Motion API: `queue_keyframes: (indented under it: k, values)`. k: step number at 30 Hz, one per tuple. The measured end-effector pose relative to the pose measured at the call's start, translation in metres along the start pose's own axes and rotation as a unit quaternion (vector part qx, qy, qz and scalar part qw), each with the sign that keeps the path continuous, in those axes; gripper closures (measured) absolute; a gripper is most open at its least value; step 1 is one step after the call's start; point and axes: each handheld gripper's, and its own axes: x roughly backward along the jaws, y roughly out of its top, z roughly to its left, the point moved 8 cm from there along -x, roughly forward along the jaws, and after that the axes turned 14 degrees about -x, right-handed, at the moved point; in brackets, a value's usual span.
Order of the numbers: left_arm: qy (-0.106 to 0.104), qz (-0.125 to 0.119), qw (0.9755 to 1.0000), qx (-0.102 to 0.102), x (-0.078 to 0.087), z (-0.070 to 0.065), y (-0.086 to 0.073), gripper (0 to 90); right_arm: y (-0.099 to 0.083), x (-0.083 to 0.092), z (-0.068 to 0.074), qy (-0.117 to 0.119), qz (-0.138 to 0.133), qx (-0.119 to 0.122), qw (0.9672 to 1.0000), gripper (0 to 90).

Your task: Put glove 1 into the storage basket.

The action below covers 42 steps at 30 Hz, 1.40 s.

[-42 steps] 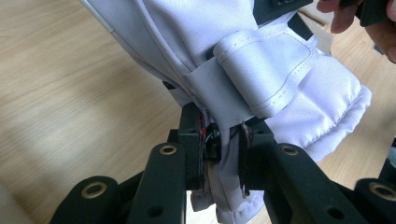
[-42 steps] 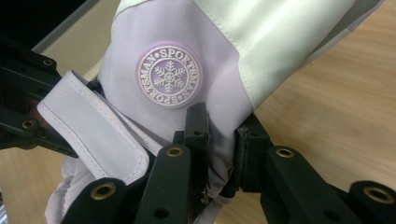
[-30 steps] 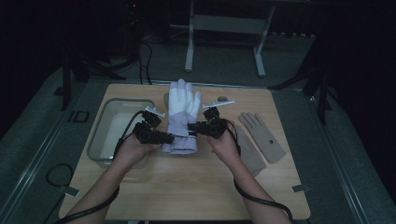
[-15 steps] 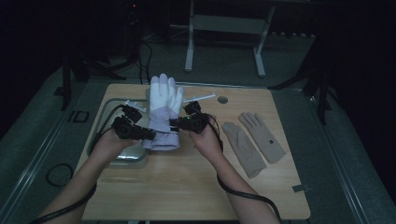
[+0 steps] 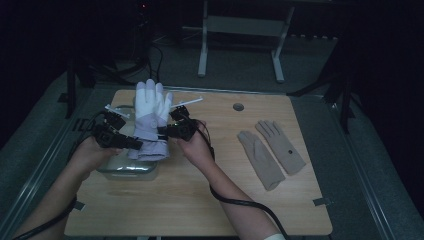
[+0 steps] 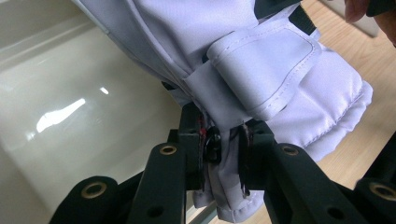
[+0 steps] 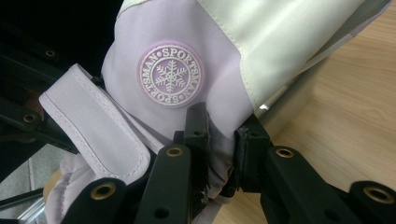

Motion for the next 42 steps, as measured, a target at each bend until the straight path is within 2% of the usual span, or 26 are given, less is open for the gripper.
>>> queue_keyframes:
  k: [5, 8, 10, 14, 18, 23, 25, 26, 27, 30, 33, 34, 39, 40, 42]
  values:
    - [0.005, 0.007, 0.9999, 0.01, 0.01, 0.013, -0.016, 75.0, 0.001, -0.016, 0.011, 0.005, 0.003, -0.002, 1.0, 77.7]
    - [0.012, 0.009, 0.9998, 0.014, 0.016, 0.021, -0.027, 75.0, 0.002, -0.032, 0.024, 0.004, 0.005, 0.007, 1.0, 77.6]
    - [0.011, 0.007, 0.9997, 0.02, 0.019, 0.025, -0.034, 75.0, 0.002, -0.035, 0.026, 0.004, 0.006, 0.008, 0.9999, 77.6]
    - [0.015, 0.007, 0.9997, 0.019, 0.019, 0.032, -0.047, 74.8, 0.0, -0.05, 0.035, 0.0, 0.012, 0.014, 0.9998, 77.5]
    - [0.016, 0.013, 0.9995, 0.025, 0.011, 0.035, -0.053, 74.8, -0.003, -0.058, 0.033, -0.005, 0.018, 0.014, 0.9997, 77.5]
    - [0.009, 0.028, 0.9989, 0.038, -0.004, 0.041, -0.06, 74.8, -0.012, -0.073, 0.023, -0.019, 0.031, 0.001, 0.9994, 77.3]
    - [0.012, 0.037, 0.9984, 0.04, -0.011, 0.042, -0.063, 74.8, -0.016, -0.079, 0.02, -0.031, 0.034, -0.002, 0.9989, 77.1]
    - [0.014, 0.044, 0.9982, 0.039, -0.015, 0.043, -0.065, 74.8, -0.02, -0.084, 0.017, -0.047, 0.039, 0.004, 0.9981, 76.8]
    - [0.014, 0.048, 0.998, 0.038, -0.017, 0.043, -0.066, 74.8, -0.02, -0.084, 0.017, -0.047, 0.039, 0.004, 0.9981, 76.8]
    - [0.008, 0.052, 0.9977, 0.044, -0.026, 0.044, -0.071, 74.8, -0.026, -0.091, 0.014, -0.073, 0.051, 0.006, 0.996, 76.7]
    - [0.006, 0.058, 0.9972, 0.046, -0.033, 0.044, -0.074, 74.7, -0.029, -0.093, 0.012, -0.082, 0.06, 0.0, 0.9948, 76.7]
    - [0.004, 0.066, 0.9967, 0.048, -0.037, 0.043, -0.075, 74.7, -0.031, -0.096, 0.01, -0.093, 0.07, -0.001, 0.9932, 76.6]
    - [-0.006, 0.066, 0.9963, 0.054, -0.043, 0.045, -0.079, 74.5, -0.035, -0.1, 0.008, -0.107, 0.082, -0.001, 0.9908, 76.2]
    - [-0.011, 0.072, 0.9959, 0.054, -0.045, 0.046, -0.081, 74.3, -0.037, -0.102, 0.007, -0.113, 0.096, -0.005, 0.989, 75.2]
    - [-0.014, 0.077, 0.9953, 0.056, -0.048, 0.046, -0.084, 72.6, -0.039, -0.104, 0.005, -0.116, 0.102, -0.006, 0.988, 73.3]
